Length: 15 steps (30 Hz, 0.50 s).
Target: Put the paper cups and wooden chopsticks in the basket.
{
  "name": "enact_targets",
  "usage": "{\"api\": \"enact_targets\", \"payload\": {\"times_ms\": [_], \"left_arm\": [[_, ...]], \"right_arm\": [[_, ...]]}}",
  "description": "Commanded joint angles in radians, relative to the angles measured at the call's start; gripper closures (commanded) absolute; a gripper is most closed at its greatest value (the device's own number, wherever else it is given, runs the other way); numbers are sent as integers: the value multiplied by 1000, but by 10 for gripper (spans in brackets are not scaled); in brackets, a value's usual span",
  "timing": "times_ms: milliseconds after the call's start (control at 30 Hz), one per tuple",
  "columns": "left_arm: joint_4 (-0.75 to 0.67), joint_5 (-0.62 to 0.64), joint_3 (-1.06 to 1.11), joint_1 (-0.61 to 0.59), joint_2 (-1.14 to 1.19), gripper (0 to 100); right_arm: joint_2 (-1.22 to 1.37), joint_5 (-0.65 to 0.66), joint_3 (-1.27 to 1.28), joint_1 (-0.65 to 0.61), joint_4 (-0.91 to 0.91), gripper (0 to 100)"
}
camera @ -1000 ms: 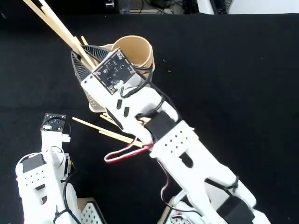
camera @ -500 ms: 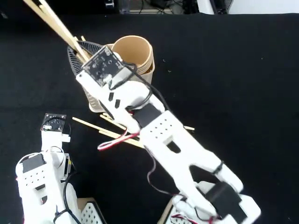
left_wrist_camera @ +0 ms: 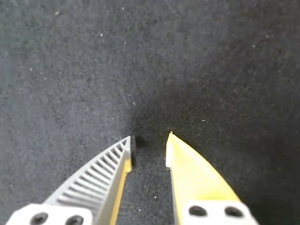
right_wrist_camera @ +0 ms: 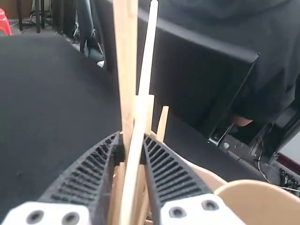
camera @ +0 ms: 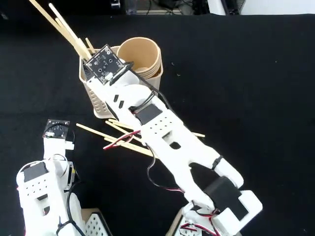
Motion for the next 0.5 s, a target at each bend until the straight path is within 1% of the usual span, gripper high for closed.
{"api": "enact_targets", "payload": {"times_ms": [0,167,467], "left_arm": [[-12,-2,1,18,-6,855],[-12,-2,1,18,-6,855],[-12,-2,1,18,-6,855]], "right_arm": [[-2,-6,-10,11,34,975],[-10,-6,-10,11,80,902],[-38,-6,-4,9,87,900]]}}
